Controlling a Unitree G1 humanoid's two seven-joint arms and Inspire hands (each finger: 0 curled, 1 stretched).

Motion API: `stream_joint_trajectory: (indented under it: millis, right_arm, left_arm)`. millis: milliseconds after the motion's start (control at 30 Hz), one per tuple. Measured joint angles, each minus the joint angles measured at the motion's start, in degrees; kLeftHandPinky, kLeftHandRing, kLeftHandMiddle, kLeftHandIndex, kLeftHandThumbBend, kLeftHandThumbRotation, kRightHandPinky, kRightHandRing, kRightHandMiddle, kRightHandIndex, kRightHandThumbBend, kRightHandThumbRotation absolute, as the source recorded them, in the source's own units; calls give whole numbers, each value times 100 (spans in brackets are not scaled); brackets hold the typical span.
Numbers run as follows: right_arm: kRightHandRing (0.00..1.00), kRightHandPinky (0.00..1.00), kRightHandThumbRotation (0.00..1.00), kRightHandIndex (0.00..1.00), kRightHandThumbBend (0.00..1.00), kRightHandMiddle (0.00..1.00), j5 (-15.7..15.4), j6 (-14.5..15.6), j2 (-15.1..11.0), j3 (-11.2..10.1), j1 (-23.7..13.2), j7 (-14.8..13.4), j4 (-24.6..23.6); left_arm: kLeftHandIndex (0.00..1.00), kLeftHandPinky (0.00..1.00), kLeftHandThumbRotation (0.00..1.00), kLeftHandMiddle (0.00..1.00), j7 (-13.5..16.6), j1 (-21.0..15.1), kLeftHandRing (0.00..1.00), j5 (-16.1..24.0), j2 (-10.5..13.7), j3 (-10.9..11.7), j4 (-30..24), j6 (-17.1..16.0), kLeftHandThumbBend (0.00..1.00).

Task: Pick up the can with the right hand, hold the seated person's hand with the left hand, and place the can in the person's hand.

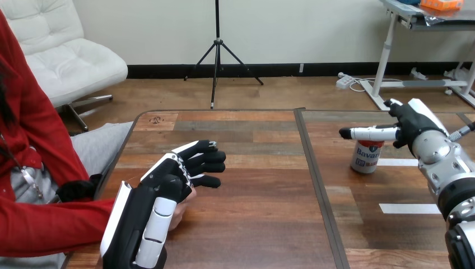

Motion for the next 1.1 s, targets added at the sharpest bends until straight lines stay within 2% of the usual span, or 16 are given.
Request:
stream_joint_trajectory:
  millis: [600, 1100]
  right_arm:
    - [92, 77, 37, 98, 100, 96, 1, -1, 31, 94, 123, 114, 0]
    - [89, 74, 36, 96, 100, 94, 1, 18, 35, 124, 186, 143, 1]
  left_arm:
    - [73, 64, 98, 72, 4, 0, 70, 10, 0, 5, 0, -9, 59]
    - [73, 64, 97, 71, 8, 1, 70, 13, 2, 13, 0, -39, 59]
